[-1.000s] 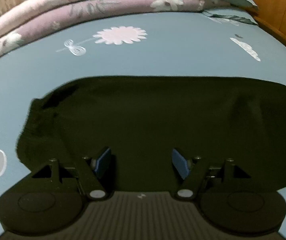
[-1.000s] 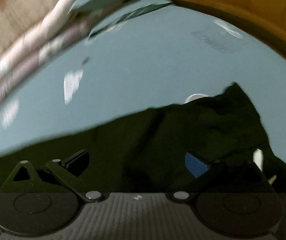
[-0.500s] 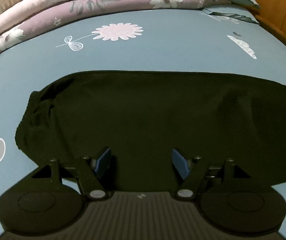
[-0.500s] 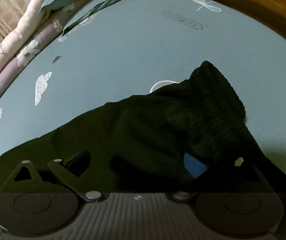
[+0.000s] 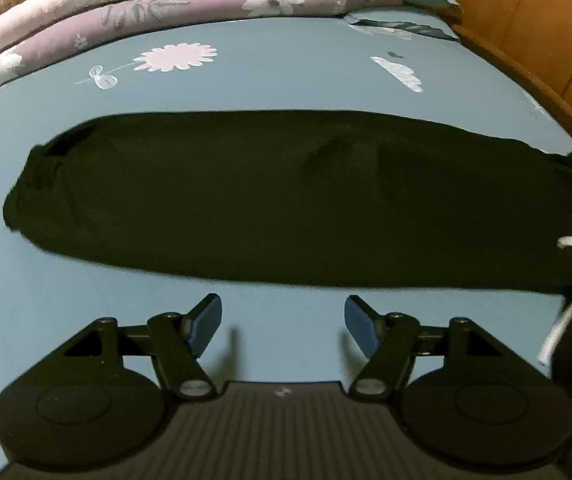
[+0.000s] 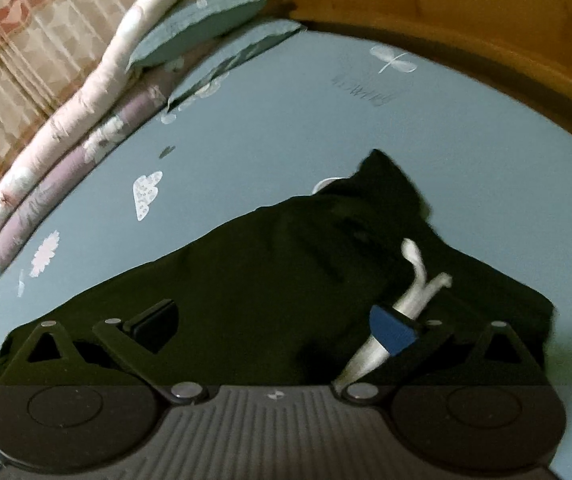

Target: Fold clothes

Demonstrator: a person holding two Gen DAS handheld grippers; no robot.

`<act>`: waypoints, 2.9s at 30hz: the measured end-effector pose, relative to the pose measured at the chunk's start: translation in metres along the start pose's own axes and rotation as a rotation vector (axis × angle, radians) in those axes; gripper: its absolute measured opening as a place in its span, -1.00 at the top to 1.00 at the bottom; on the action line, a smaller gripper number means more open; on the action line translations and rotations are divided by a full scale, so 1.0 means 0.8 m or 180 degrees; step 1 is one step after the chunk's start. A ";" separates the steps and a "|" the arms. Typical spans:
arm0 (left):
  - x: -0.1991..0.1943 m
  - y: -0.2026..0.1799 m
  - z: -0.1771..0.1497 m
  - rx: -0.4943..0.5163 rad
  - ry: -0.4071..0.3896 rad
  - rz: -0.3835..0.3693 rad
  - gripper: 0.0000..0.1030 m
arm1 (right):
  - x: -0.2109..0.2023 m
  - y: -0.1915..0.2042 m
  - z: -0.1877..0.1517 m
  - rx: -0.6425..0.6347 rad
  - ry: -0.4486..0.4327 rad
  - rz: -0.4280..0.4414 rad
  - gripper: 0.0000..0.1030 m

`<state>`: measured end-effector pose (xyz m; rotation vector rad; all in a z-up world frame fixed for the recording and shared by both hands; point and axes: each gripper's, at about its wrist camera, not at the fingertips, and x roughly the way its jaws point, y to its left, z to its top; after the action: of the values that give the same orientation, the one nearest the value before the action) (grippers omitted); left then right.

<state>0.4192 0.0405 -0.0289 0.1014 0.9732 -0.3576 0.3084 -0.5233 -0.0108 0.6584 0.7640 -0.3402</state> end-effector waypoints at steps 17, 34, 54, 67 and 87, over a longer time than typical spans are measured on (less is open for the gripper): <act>-0.031 -0.130 -0.051 0.0407 0.0211 -0.0495 -0.34 | -0.027 -0.043 -0.154 0.0554 0.0516 0.0313 -1.00; -0.032 -0.198 -0.073 0.0414 0.0459 -0.0488 -0.35 | -0.014 -0.056 -0.165 0.0417 0.0664 0.0318 -1.00; -0.072 -0.267 -0.104 0.1735 0.0170 -0.0962 -0.35 | -0.147 -0.153 -0.173 0.0505 0.0078 -0.0384 -1.00; -0.087 -0.291 -0.169 0.3369 -0.0057 -0.1789 -0.32 | -0.196 -0.119 -0.280 0.0811 -0.0062 -0.0496 -1.00; -0.058 -0.189 -0.068 0.1558 -0.0119 -0.2070 0.82 | -0.209 -0.059 -0.287 0.0679 -0.0068 -0.0641 -1.00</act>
<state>0.3011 -0.0765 -0.0101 0.2211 0.8465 -1.1908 0.0499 -0.3991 -0.0321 0.7784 0.7818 -0.6182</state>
